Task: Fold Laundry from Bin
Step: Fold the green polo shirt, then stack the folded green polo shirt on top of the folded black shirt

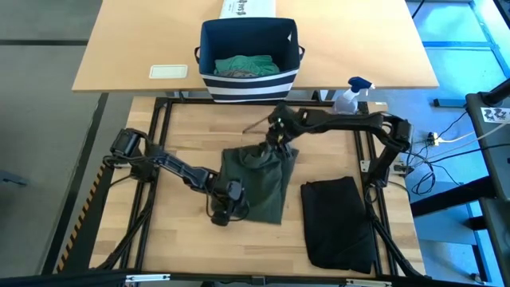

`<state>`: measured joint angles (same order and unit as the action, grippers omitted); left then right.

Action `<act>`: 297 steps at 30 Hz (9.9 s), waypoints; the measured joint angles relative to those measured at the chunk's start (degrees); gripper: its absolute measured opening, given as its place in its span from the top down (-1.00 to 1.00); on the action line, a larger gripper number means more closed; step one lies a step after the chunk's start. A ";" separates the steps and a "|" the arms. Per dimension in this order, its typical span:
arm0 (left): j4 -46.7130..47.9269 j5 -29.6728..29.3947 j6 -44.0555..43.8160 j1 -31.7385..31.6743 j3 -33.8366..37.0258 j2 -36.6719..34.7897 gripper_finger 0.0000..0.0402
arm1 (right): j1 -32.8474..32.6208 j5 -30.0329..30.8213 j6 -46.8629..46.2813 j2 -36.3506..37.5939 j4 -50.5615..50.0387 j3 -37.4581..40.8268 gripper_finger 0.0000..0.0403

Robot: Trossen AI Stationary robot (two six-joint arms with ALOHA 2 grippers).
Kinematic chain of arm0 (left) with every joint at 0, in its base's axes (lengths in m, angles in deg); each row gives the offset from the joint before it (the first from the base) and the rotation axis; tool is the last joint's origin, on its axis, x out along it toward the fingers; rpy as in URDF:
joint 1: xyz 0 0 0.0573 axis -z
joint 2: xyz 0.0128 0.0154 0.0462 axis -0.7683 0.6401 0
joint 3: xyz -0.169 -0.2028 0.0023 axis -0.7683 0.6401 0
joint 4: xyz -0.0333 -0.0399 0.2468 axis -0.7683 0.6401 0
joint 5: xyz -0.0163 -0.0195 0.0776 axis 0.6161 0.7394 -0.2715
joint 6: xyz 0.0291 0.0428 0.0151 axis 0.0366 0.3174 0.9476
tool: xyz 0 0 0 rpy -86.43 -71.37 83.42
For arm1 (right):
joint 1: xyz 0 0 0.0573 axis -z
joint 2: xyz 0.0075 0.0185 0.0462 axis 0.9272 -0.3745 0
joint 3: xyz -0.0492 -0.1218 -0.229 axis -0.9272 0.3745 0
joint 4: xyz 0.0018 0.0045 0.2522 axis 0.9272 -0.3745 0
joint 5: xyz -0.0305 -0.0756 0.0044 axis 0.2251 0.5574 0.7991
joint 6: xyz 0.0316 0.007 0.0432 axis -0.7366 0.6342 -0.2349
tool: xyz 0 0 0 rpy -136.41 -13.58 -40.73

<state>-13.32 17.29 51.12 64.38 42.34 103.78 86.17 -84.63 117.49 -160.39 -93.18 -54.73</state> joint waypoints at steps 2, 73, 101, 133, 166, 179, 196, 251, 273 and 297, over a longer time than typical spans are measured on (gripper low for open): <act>0.74 0.04 0.00 0.83 -0.01 -0.03 0.71 | -2.67 -0.01 0.01 0.00 -1.10 0.00 0.00; 32.38 -5.68 -0.91 13.70 0.58 -11.68 0.72 | -5.56 -1.10 -10.85 -3.80 -19.86 -10.64 0.99; 34.09 -10.27 -0.59 13.85 -1.42 -16.31 0.72 | -9.76 6.75 -14.51 -0.69 -14.83 -12.81 -0.15; -7.99 -31.48 0.39 7.37 15.56 -27.02 0.72 | -15.13 14.45 -41.05 -3.45 51.92 21.35 0.98; -12.19 -16.74 1.11 5.48 16.31 -27.66 0.72 | -28.23 23.00 -41.77 2.42 45.57 21.71 0.98; -25.20 -20.16 -0.89 20.35 16.22 -19.50 0.72 | -28.55 25.67 -40.35 -1.41 41.59 21.57 0.97; -35.85 -18.39 -4.05 21.93 9.05 1.76 0.72 | -21.66 24.22 -45.27 -8.04 43.60 21.52 0.97; 2.67 -35.79 -8.40 9.34 20.80 -22.91 0.72 | -42.13 28.31 -52.92 -17.53 30.22 2.66 0.97; 6.17 -37.21 2.04 14.28 13.56 -38.68 0.72 | -42.52 35.53 -44.97 -12.04 28.16 -6.41 0.97; 6.24 -43.14 4.11 20.83 13.38 -65.56 0.72 | -42.97 30.89 -43.12 30.05 60.61 31.65 0.97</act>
<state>-7.08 -25.85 55.23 85.22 55.72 38.23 43.20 -53.74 74.37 -130.34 -32.56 -23.08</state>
